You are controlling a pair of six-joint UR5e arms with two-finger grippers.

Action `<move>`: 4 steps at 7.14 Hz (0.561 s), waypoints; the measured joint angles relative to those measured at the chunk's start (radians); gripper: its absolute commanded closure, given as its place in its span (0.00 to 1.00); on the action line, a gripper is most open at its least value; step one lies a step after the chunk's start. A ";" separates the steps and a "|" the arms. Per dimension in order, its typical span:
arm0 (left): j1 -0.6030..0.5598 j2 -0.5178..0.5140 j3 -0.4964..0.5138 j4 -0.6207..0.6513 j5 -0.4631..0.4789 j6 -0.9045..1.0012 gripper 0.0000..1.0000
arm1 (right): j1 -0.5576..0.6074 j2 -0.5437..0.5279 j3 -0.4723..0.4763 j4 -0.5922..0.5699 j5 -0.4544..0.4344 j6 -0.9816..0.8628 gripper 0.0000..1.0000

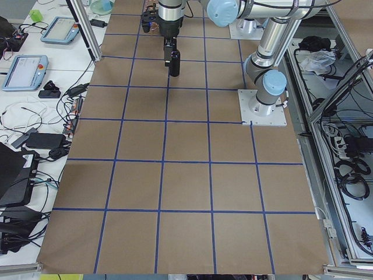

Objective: Place wine into wine basket
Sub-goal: 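Grasp the bottle neck with the right gripper and lift, then carry the bottle with the right gripper to the empty rack slot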

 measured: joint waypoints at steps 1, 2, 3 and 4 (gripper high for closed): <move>0.002 0.001 0.000 0.000 0.001 0.000 0.00 | -0.007 -0.016 0.002 0.009 0.001 -0.008 1.00; 0.003 0.002 0.000 0.000 -0.001 0.000 0.00 | -0.027 -0.051 0.006 0.036 0.003 -0.024 1.00; 0.002 0.003 0.000 0.000 -0.005 0.000 0.00 | -0.063 -0.105 0.021 0.070 0.005 -0.034 1.00; 0.001 0.005 0.000 0.001 -0.006 0.000 0.00 | -0.115 -0.168 0.053 0.093 0.018 -0.053 1.00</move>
